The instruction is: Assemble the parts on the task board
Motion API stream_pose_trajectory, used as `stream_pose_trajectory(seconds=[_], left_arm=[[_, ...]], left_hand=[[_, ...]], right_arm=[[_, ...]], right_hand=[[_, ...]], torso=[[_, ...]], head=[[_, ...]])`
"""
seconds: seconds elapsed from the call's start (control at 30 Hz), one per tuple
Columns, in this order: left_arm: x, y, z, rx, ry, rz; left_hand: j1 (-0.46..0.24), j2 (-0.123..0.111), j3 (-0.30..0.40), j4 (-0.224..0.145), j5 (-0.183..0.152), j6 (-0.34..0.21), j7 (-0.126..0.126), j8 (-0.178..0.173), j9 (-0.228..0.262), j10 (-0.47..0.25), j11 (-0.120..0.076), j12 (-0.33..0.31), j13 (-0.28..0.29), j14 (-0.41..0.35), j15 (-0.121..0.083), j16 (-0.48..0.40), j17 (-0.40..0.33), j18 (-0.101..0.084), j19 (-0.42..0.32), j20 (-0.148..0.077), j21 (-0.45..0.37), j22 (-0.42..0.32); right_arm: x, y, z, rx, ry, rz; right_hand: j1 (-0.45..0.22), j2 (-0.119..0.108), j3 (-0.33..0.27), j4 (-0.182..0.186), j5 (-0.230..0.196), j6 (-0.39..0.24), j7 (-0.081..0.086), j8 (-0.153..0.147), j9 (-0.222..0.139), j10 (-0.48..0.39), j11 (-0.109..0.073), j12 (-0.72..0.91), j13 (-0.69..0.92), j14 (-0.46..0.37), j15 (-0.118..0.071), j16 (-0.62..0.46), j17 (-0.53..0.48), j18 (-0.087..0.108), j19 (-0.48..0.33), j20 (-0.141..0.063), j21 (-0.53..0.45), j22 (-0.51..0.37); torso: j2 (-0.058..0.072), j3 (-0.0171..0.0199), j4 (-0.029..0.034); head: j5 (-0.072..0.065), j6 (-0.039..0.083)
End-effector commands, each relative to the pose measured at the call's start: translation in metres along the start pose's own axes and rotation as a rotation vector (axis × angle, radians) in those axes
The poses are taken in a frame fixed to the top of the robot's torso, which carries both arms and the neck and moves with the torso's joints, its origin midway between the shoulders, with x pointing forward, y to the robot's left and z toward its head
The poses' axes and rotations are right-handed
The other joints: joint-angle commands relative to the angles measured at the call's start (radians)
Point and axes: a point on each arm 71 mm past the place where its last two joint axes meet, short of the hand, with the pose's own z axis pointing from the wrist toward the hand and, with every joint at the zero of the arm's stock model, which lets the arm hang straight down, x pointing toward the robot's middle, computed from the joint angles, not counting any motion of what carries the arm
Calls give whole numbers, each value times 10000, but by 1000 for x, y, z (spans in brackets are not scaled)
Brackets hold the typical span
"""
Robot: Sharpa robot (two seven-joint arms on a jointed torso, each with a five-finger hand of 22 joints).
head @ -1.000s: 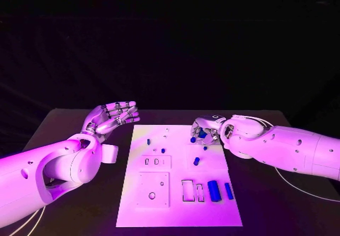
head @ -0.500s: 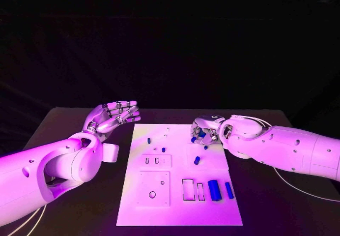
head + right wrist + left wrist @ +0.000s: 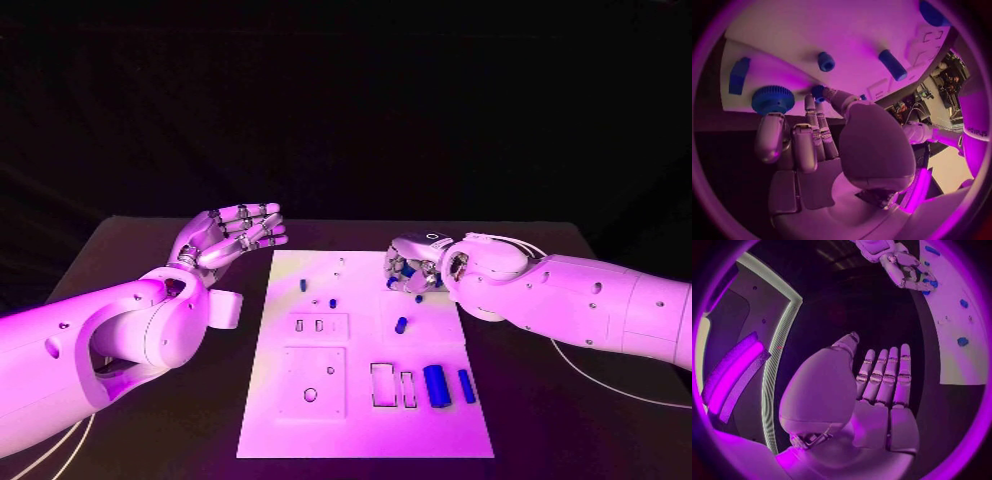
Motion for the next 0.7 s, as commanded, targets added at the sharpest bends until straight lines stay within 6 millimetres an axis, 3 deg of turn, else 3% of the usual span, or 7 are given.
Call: stream_pose_trajectory(seconds=[0.03, 0.3, 0.7], left_arm=[[3, -2, 1, 65, 248, -47], [3, -2, 1, 58, 255, -42], [2, -1, 2, 57, 232, -24]], left_hand=[[11, -66, 11, 51, -51, -72, 657, -29, -13, -14, 39, -54, -10, 19, 19, -28, 12, 76, 78, -22, 70, 3], [15, -68, 11, 50, -56, -67, 656, -30, -12, -17, 41, -58, -10, 18, 20, -31, 13, 75, 79, -22, 70, 2], [20, -70, 13, 47, -59, -66, 656, -31, -12, -19, 41, -60, -10, 18, 21, -33, 13, 75, 80, -22, 70, 1]], right_arm=[[-3, 1, 1, 58, -429, -20], [-6, 4, 2, 161, -975, -105], [-20, 20, 12, -84, -2241, -105]], right_hand=[[72, 101, 134, -29, -103, 89, -40, 72, 75, 136, -61, 47, 47, 618, -82, 41, 105, -200, 57, -5, 64, 69], [316, 310, 448, -336, -190, 369, -180, 389, 425, 554, -219, 87, 187, 631, -218, 126, 188, -239, 118, -132, 255, 358], [371, 308, 519, -473, -134, 340, -166, 432, 521, 585, -225, 50, 219, 635, -230, 148, 206, -246, 121, -155, 291, 413]], torso=[[10, -4, -9], [2, -13, 20], [8, -30, 34]], head=[[-13, 12], [-6, 8], [54, 87]])
